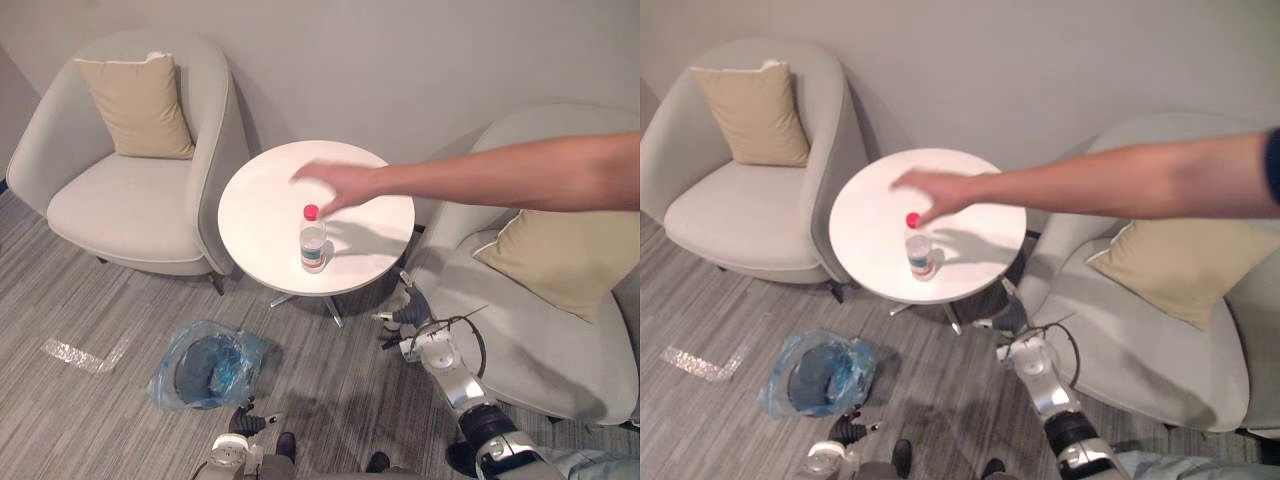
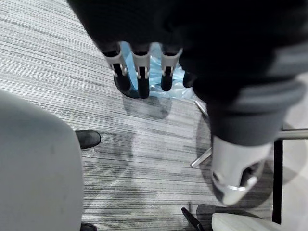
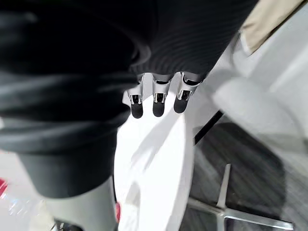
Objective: Gather rubbish on tea table into small bin, then transfer packed bag to large trash can.
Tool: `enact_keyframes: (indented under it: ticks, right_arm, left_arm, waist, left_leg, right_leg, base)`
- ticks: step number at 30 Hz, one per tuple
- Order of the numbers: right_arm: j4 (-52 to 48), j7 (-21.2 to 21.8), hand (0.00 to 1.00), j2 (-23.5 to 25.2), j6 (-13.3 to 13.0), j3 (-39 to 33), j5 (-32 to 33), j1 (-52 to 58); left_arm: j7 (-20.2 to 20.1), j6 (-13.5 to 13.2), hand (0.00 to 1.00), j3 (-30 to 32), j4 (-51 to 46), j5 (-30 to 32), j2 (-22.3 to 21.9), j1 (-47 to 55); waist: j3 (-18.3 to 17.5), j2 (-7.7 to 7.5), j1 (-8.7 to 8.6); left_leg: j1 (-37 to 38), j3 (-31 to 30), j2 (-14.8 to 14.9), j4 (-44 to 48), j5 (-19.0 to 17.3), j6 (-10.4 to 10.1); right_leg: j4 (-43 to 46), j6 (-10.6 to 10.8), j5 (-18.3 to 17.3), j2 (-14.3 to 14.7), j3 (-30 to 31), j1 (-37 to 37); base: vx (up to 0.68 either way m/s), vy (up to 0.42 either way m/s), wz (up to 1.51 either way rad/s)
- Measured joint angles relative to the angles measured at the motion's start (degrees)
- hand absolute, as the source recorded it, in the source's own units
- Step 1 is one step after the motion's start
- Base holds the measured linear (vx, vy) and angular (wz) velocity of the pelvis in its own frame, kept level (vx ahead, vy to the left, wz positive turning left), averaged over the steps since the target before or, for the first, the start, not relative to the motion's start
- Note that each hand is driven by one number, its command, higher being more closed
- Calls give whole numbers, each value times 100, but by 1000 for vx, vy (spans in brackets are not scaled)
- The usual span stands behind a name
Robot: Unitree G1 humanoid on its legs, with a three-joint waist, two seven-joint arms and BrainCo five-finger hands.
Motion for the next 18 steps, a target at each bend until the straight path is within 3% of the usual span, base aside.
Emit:
enact_keyframes:
  ticks: [13, 18]
  right_arm:
    - [120, -5, 0, -97, -29, 300, -21, -429]
    - [141, -52, 0, -255, -34, 442, -15, -848]
  left_arm:
    - [18, -101, 0, -86, -175, 1, 12, -11]
    - [23, -118, 0, -196, -299, -82, 9, -75]
  waist:
    - [153, 10, 144]
    - [377, 114, 229]
  left_leg:
    - [-123, -88, -12, 36, 5, -8]
    - [-306, -131, -34, 117, 8, -12]
  right_leg:
    - [-6, -2, -1, -8, 10, -29]
    - [23, -1, -1, -32, -1, -165]
  base:
    - [8, 4, 5]
    - [-40, 9, 5]
